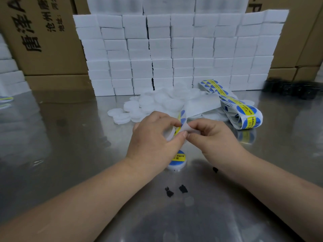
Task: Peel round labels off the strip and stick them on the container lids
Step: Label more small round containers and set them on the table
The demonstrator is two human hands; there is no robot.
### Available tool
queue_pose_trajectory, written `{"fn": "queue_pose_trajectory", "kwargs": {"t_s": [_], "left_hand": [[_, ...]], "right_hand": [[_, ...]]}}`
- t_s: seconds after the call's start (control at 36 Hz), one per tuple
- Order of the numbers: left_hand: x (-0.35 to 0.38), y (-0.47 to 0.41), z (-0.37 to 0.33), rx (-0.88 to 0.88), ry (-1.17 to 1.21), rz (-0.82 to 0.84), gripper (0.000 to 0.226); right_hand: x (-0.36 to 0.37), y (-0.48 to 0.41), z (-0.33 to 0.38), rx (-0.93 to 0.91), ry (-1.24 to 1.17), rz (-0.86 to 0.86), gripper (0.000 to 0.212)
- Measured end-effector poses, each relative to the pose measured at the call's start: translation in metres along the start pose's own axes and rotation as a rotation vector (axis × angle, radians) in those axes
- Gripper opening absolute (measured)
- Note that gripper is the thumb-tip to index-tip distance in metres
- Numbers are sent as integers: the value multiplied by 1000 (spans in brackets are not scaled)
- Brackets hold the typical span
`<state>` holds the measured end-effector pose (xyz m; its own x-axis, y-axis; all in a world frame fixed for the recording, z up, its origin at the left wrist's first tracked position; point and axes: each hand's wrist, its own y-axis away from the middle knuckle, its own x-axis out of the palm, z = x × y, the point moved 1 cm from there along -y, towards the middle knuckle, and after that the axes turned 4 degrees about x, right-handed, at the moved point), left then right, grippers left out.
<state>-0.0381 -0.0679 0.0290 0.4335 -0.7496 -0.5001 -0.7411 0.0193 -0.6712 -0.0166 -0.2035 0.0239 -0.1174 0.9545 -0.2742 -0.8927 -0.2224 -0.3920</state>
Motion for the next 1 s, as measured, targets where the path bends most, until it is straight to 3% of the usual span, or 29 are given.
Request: {"fn": "queue_pose_trajectory", "kwargs": {"t_s": [0.19,0.28,0.53,0.69,1.0], "left_hand": [[-1,-3,5,-48,-1,-51,20],[-1,-4,9,-90,29,-56,7],[0,-6,16,-100,35,-64,26],[4,-6,16,-59,14,-56,12],[8,-4,13,-11,40,-24,8]], "right_hand": [[6,-16,13,-4,239,33,27],[11,-24,16,-20,340,61,28],[18,-21,-6,-119,232,53,28],[11,-21,-9,-83,104,49,33],[6,-15,-9,-62,5,39,29]]}}
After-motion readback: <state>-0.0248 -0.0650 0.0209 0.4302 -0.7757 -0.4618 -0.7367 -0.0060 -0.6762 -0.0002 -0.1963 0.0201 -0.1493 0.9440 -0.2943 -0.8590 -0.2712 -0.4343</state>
